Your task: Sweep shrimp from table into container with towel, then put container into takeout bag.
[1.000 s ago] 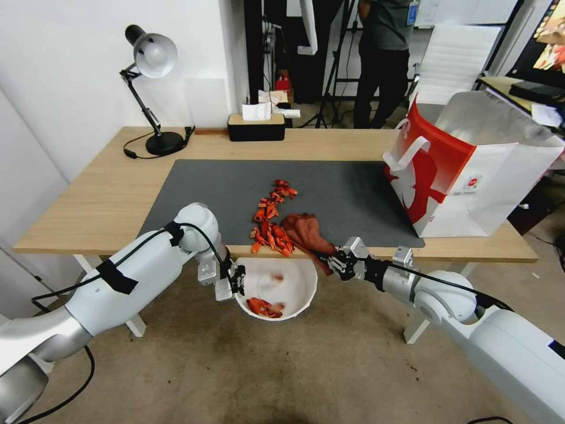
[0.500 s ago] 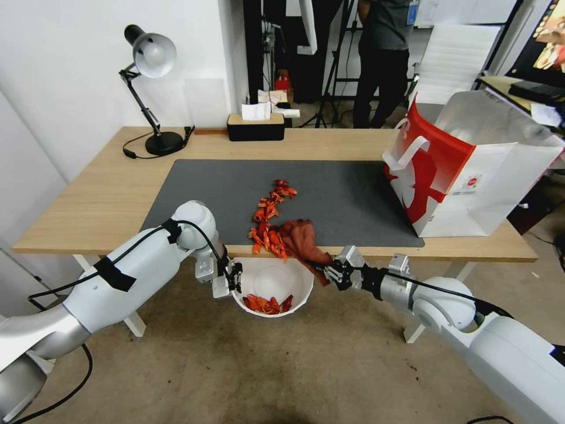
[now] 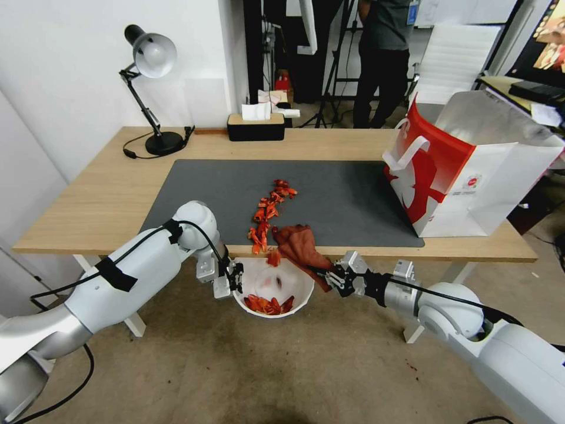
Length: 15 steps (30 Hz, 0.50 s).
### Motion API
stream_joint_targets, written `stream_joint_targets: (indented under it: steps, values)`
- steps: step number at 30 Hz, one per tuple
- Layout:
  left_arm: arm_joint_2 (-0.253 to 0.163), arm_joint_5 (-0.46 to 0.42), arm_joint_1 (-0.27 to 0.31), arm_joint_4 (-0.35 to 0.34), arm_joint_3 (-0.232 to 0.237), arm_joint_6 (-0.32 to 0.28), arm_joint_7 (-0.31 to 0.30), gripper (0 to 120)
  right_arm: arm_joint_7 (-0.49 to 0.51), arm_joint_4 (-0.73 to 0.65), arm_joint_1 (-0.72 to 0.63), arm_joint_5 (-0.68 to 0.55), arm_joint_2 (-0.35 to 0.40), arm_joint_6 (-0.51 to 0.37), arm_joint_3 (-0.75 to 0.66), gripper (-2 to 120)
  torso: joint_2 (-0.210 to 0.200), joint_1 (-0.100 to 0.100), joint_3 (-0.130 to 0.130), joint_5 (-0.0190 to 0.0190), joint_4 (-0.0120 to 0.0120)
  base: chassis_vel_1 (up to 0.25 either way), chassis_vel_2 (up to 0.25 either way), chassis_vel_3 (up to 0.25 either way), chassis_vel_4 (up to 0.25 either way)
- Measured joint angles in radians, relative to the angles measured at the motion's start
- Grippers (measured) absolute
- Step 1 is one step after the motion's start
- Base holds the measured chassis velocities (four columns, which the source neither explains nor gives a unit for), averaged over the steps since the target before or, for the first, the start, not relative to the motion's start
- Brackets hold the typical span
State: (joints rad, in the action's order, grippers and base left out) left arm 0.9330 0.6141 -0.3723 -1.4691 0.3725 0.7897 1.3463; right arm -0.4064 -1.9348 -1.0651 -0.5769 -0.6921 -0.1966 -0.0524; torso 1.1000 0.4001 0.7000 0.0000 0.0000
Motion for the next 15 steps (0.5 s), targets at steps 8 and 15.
stream_joint_targets:
  steps: [8, 15]
  values:
    - [-0.002, 0.0, 0.006, -0.001, 0.0, 0.0, 0.0, 0, -0.005, -0.04, -0.041, 0.012, 0.0, 0.003, -0.016, 5, 0.0, 0.0, 0.0, 0.0001, -0.0001, 0.0, 0.0, 0.0, 0.0]
    - [0.0, 0.0, 0.007, -0.003, 0.0, 0.0, 0.0, 0, 0.0, -0.051, -0.047, 0.014, -0.005, 0.006, -0.016, 5, 0.0, 0.0, 0.0, 0.0001, 0.0, 0.0, 0.0, 0.0, 0.0]
